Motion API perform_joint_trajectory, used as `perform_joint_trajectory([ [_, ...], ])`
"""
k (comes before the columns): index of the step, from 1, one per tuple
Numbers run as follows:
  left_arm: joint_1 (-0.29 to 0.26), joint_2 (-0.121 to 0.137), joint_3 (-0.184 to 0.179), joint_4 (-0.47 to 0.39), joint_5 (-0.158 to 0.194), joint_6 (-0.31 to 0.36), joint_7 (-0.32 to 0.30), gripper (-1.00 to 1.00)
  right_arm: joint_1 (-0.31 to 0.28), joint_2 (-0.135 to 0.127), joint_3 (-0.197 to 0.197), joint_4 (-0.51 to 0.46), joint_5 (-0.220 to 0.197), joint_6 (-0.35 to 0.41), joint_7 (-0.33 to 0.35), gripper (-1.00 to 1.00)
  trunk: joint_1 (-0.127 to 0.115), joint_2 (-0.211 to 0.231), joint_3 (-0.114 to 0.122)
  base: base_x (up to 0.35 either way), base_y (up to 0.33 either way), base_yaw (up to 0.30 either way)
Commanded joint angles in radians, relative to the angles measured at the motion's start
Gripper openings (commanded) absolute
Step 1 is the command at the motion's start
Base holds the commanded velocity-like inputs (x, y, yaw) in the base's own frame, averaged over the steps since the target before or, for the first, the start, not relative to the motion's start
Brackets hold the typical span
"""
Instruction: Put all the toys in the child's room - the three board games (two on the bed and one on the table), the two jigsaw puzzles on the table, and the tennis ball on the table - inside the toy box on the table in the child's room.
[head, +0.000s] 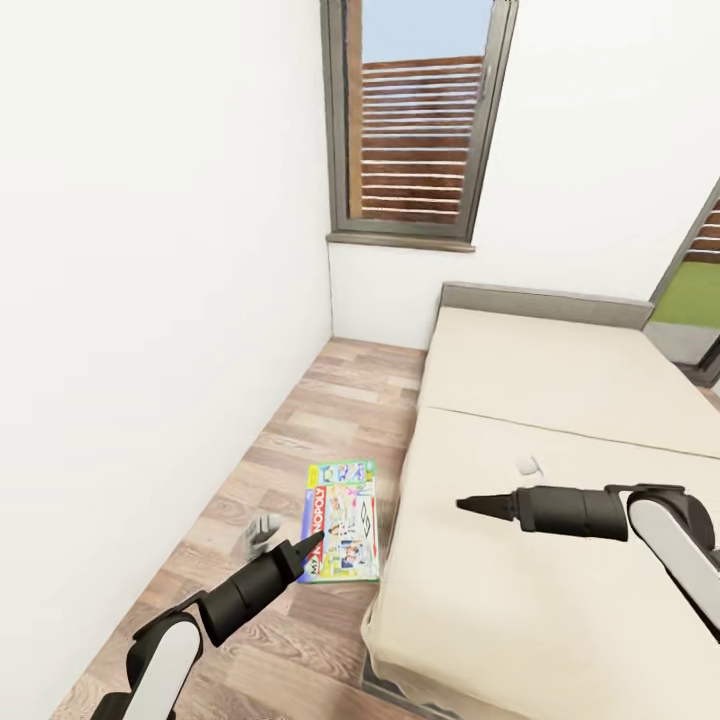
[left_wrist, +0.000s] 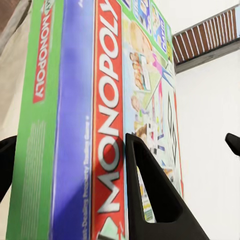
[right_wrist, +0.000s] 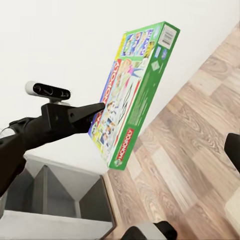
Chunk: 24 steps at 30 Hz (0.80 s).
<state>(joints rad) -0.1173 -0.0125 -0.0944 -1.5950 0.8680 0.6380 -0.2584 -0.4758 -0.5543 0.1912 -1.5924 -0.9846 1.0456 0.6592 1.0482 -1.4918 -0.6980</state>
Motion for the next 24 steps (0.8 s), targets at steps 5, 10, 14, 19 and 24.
perform_joint_trajectory([
  [5,-0.001,0.002,-0.002,0.000,0.005,0.006,0.001,-1.00,0.000,-0.008,0.009,0.000,-0.009,0.002,0.006,1.00,-0.019,0.035,0.018,0.000,0.000,0.271],
  [10,-0.001,0.003,-0.002,0.000,0.005,0.005,0.002,-1.00,0.003,-0.012,0.006,-0.002,-0.013,0.002,0.007,1.00,-0.039,0.070,0.035,0.000,0.000,0.197],
  [14,-0.001,0.003,-0.003,0.001,0.004,0.005,0.005,-1.00,0.010,-0.014,0.000,-0.002,-0.013,0.002,0.007,1.00,-0.054,0.098,0.049,0.000,0.000,0.081],
  [19,-0.001,0.002,-0.003,0.001,0.004,0.004,0.007,-1.00,0.016,-0.014,-0.002,-0.003,-0.013,0.002,0.007,1.00,-0.073,0.133,0.064,0.000,0.000,0.026],
  [24,-0.001,0.002,-0.004,0.001,0.003,0.003,0.010,-1.00,0.021,-0.014,-0.004,-0.003,-0.012,0.002,0.007,1.00,-0.092,0.168,0.080,0.000,0.000,0.009],
])
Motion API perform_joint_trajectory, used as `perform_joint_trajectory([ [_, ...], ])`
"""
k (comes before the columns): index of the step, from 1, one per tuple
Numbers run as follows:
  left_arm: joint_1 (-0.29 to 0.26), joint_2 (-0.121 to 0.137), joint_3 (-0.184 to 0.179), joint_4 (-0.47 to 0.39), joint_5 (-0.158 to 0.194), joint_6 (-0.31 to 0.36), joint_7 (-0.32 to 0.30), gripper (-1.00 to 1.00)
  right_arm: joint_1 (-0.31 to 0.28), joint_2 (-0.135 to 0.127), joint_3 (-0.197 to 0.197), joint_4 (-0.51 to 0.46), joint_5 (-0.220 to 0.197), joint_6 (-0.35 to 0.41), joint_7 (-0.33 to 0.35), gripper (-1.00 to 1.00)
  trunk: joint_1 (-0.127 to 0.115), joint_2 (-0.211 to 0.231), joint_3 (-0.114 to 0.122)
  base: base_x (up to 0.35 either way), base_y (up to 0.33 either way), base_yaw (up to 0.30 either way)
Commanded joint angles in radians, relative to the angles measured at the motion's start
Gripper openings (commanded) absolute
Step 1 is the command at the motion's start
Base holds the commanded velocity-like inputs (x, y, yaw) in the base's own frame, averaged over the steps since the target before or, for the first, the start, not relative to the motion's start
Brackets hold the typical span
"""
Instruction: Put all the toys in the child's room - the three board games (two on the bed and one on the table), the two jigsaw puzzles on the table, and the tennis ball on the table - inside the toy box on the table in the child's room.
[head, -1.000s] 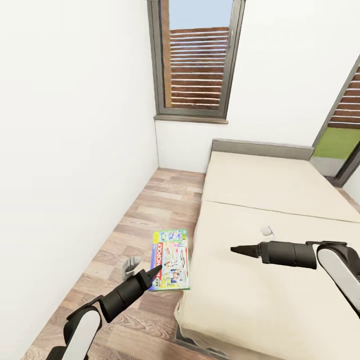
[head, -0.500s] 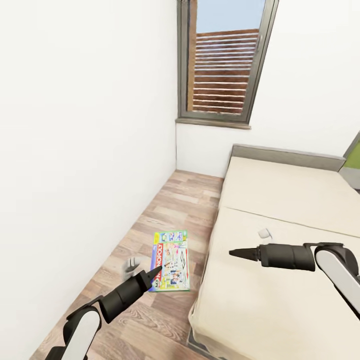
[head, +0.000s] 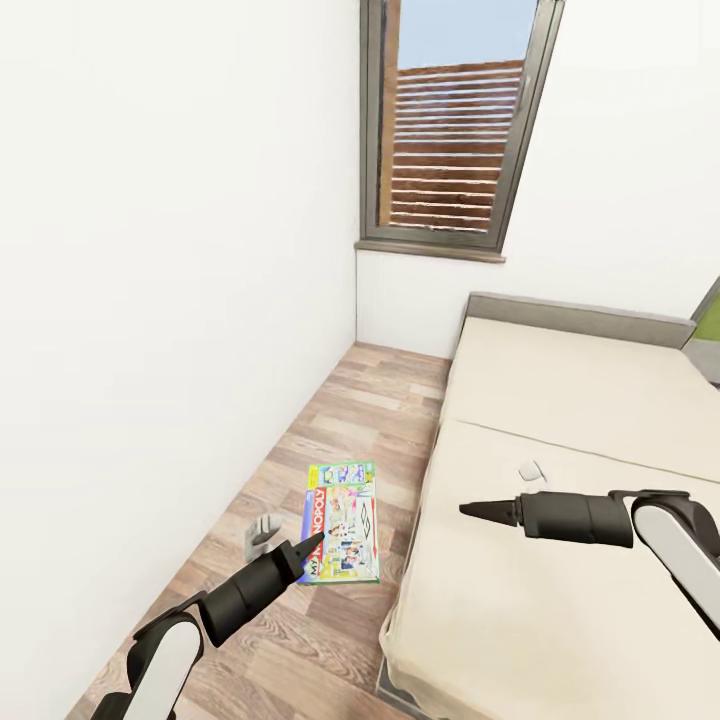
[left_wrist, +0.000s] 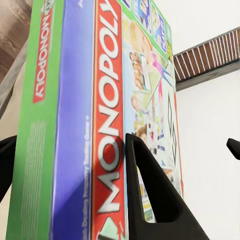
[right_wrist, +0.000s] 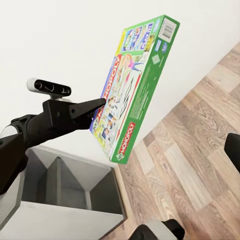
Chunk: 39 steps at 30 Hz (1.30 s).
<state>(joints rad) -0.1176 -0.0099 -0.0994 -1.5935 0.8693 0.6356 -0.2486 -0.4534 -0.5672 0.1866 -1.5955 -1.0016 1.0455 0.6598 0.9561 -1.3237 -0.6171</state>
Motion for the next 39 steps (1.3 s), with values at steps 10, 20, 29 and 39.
perform_joint_trajectory([
  [10,-0.001,-0.001,0.001,0.000,0.002,0.006,0.002,-1.00,0.001,-0.002,-0.003,-0.005,0.005,0.002,0.006,1.00,-0.038,0.070,0.038,0.000,0.000,0.001],
  [20,-0.001,-0.001,0.001,0.000,0.002,0.005,0.003,-1.00,0.001,-0.002,-0.019,-0.007,0.005,0.002,0.006,1.00,-0.077,0.140,0.077,0.000,0.000,0.025],
  [29,-0.001,-0.001,0.001,0.000,0.002,0.004,0.004,-1.00,0.001,-0.001,-0.023,-0.007,0.005,0.002,0.006,1.00,-0.111,0.203,0.109,0.000,0.000,0.213],
  [39,-0.001,-0.002,0.001,0.000,0.002,0.004,0.005,-1.00,0.001,-0.001,-0.022,-0.007,0.004,0.002,0.005,1.00,-0.150,0.273,0.144,0.000,0.000,0.272],
])
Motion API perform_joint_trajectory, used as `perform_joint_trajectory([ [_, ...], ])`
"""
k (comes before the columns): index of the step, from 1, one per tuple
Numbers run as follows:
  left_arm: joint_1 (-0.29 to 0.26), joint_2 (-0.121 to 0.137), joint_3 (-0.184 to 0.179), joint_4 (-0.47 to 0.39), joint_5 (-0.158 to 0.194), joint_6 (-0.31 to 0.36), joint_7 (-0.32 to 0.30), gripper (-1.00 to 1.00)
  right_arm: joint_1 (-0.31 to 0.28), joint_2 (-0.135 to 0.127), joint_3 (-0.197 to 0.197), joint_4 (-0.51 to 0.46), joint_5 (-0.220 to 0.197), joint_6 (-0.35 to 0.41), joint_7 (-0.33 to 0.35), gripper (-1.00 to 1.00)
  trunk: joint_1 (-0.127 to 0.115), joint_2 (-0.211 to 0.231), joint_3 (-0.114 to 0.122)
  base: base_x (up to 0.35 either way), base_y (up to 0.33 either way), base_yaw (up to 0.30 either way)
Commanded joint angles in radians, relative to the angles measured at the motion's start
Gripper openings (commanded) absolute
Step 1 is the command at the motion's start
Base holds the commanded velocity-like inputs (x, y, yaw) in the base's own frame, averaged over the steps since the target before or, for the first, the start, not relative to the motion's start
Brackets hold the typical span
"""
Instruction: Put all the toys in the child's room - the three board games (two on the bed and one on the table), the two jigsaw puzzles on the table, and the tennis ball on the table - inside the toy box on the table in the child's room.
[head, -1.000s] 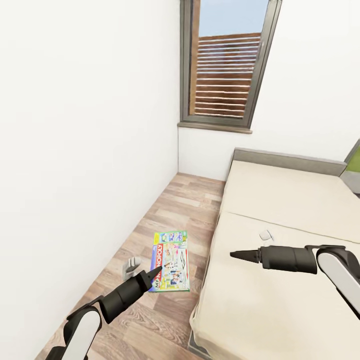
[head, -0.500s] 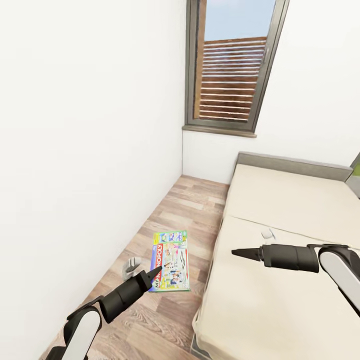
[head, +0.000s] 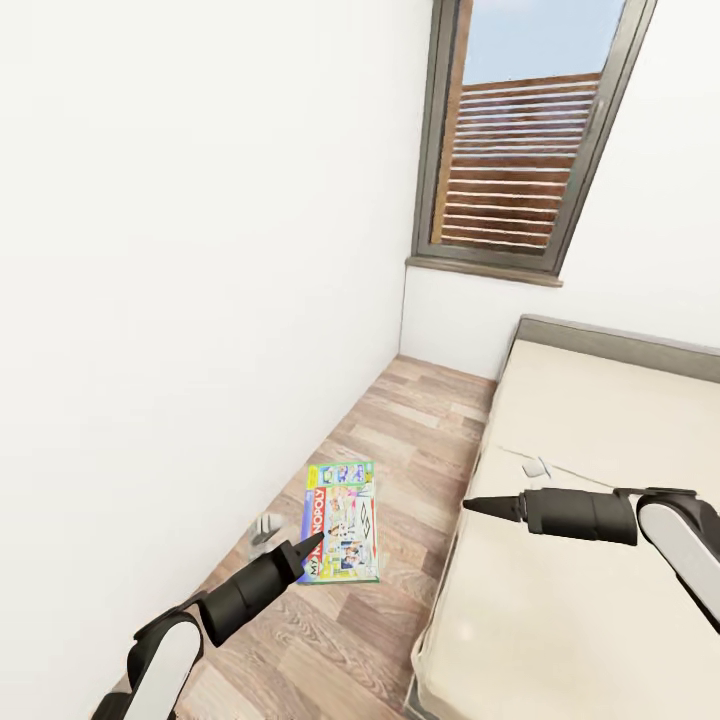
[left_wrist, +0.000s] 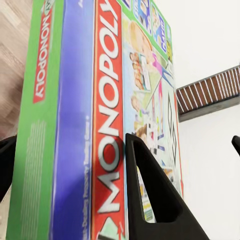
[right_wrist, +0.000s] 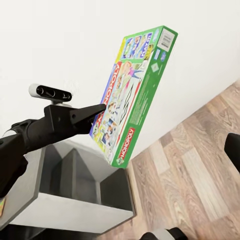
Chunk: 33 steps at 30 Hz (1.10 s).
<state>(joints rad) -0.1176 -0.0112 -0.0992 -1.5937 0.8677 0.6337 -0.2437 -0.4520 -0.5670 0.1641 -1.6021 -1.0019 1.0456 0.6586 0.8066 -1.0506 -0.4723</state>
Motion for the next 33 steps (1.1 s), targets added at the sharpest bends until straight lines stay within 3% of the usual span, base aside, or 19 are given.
perform_joint_trajectory([
  [1,-0.001,-0.001,0.001,0.000,0.004,0.006,0.000,-1.00,-0.001,-0.001,0.001,0.000,0.005,0.002,0.006,1.00,-0.004,0.007,0.003,0.000,0.000,0.282],
  [21,-0.001,-0.001,0.001,0.000,0.002,0.003,0.001,-1.00,-0.001,0.000,0.009,-0.007,0.005,0.002,0.006,1.00,-0.081,0.147,0.074,0.000,0.000,0.280],
  [33,-0.002,-0.001,0.001,0.000,0.002,0.003,0.001,-1.00,-0.001,-0.001,0.016,-0.011,0.008,0.002,0.006,1.00,-0.127,0.231,0.128,0.000,0.000,0.158],
])
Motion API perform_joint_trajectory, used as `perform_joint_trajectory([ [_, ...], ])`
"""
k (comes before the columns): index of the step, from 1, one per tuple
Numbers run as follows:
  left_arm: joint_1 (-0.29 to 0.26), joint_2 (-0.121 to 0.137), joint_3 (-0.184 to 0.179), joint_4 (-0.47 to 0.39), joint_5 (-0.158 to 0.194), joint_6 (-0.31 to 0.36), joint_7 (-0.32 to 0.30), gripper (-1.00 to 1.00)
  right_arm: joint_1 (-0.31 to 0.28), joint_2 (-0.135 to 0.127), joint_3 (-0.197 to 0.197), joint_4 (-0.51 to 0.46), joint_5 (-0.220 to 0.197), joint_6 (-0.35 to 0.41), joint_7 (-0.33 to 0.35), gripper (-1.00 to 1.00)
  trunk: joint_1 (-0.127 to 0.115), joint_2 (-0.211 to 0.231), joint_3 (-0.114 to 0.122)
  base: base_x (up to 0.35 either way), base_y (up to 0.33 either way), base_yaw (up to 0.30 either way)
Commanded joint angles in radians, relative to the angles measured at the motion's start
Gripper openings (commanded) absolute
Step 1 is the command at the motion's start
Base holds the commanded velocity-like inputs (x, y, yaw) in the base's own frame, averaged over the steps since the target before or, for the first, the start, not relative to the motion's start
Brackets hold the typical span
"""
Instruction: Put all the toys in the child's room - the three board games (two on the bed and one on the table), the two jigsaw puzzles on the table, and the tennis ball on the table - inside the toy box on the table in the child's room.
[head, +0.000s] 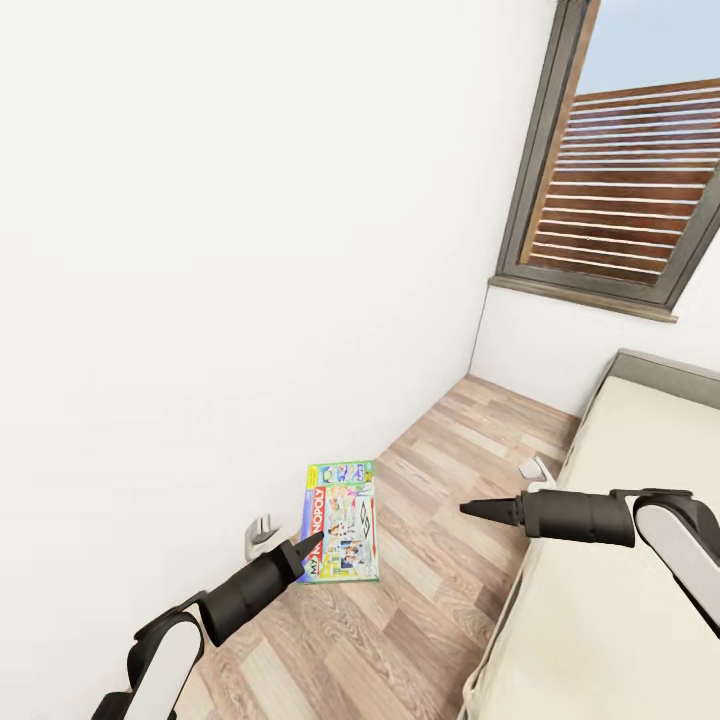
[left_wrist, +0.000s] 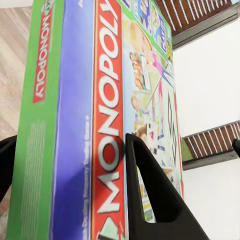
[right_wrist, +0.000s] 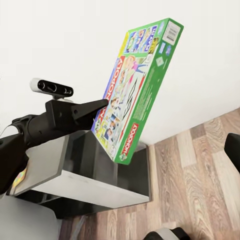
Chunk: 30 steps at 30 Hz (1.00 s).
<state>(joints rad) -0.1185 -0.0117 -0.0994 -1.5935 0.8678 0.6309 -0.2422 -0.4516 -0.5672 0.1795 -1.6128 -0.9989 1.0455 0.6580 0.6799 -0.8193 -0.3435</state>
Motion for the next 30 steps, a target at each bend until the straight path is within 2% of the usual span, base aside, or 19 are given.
perform_joint_trajectory([
  [1,-0.001,-0.001,0.001,0.000,0.002,0.006,0.000,-1.00,-0.001,-0.001,0.000,0.000,0.005,0.002,0.006,1.00,-0.004,0.006,0.004,0.000,0.000,0.064],
  [18,0.000,-0.001,0.001,0.000,0.002,0.006,0.001,-1.00,-0.001,0.000,0.001,-0.001,0.006,0.002,0.006,1.00,-0.069,0.125,0.084,0.000,0.000,0.013],
  [30,0.003,-0.003,-0.001,0.002,-0.007,-0.007,0.004,-1.00,-0.001,0.000,0.003,-0.001,0.006,0.002,0.006,1.00,-0.069,0.125,0.102,-0.001,0.000,0.027],
])
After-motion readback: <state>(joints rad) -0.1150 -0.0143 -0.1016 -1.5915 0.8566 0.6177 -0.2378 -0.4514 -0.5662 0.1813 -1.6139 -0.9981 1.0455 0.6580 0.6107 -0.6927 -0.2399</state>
